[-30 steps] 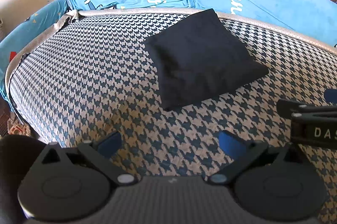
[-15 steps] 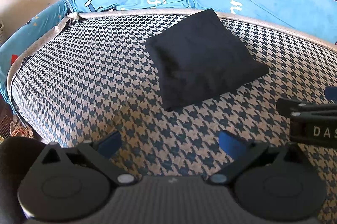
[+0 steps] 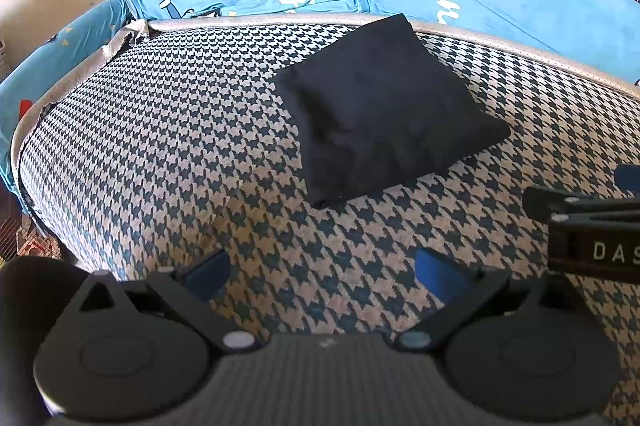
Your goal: Fold clothes
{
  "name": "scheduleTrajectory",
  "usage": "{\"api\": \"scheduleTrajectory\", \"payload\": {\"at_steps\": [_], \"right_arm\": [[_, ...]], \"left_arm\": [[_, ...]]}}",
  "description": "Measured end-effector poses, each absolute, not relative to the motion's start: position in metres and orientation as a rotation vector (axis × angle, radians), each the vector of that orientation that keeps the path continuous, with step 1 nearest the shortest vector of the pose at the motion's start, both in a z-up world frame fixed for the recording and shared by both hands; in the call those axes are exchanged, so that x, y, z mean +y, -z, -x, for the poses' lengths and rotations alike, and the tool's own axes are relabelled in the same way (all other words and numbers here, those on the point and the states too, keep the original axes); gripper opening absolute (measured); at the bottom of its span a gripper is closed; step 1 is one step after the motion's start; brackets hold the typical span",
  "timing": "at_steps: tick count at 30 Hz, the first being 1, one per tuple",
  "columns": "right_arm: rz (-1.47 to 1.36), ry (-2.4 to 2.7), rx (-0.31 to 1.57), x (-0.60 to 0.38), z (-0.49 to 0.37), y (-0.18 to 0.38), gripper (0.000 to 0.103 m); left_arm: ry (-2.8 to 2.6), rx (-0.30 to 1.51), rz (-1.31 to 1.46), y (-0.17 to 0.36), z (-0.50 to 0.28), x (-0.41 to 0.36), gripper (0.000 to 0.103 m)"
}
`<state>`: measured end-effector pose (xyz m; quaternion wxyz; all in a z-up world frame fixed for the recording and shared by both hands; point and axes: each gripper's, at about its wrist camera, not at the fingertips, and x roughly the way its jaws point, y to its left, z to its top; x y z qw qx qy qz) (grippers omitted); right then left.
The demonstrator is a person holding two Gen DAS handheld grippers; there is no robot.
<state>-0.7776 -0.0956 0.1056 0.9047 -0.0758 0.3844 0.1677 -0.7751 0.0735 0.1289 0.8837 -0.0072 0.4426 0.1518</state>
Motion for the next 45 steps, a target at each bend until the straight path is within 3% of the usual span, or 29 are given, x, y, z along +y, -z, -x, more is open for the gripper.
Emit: {"api": "scheduleTrajectory", "payload": {"at_steps": [45], "right_arm": [[0.183, -0.344, 0.799, -0.0914, 0.7785, -0.1033, 0.095]], "left_arm": [[-0.293, 0.97, 0.057, -0.1225, 0.7736, 0.0791, 0.103]]}}
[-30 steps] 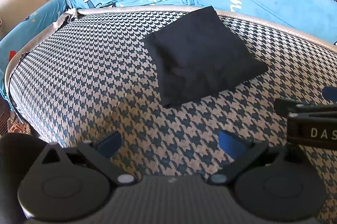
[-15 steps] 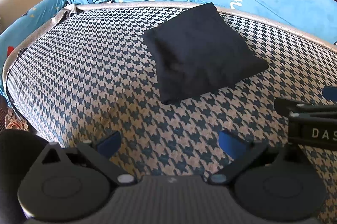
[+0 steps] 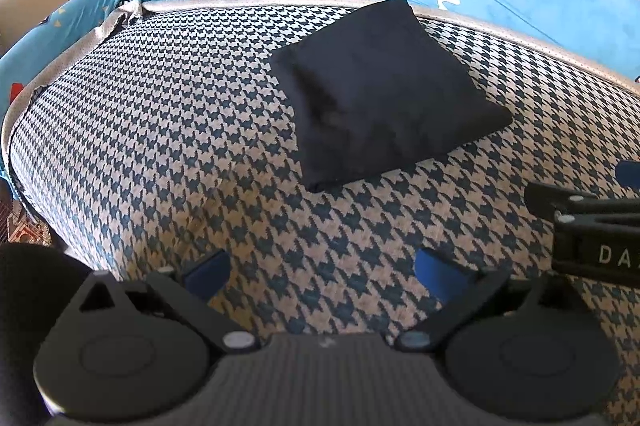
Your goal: Fold clothes
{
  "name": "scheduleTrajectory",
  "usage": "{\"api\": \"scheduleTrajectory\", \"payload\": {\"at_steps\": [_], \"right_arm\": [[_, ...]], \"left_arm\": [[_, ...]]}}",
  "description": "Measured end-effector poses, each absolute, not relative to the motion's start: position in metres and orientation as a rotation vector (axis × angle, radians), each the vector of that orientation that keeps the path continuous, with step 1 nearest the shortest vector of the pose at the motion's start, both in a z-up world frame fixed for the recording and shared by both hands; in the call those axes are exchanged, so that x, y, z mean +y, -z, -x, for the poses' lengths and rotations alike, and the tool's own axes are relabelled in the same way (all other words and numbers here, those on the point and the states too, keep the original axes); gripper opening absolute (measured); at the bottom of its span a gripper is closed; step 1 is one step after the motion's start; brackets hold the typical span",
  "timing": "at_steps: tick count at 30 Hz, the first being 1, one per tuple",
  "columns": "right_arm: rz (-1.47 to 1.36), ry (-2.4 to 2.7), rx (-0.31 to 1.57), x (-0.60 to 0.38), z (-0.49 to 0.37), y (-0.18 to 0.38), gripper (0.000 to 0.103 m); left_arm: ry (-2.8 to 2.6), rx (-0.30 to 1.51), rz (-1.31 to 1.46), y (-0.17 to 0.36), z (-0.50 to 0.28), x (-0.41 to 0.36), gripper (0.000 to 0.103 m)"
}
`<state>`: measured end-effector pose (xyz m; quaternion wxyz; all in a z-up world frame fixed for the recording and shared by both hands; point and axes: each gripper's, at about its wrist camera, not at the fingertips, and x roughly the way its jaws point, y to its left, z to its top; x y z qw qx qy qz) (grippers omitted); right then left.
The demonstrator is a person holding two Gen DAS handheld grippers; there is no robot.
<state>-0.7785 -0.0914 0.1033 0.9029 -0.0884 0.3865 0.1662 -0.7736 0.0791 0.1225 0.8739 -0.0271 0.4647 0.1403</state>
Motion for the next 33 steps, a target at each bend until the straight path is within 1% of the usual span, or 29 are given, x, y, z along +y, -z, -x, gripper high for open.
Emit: {"api": "scheduleTrajectory", "payload": {"at_steps": [33], "right_arm": [[0.196, -0.341, 0.8, -0.0907, 0.7786, -0.1029, 0.095]], "left_arm": [[-0.275, 0.957, 0.074, -0.1236, 0.7764, 0.0775, 0.103]]}}
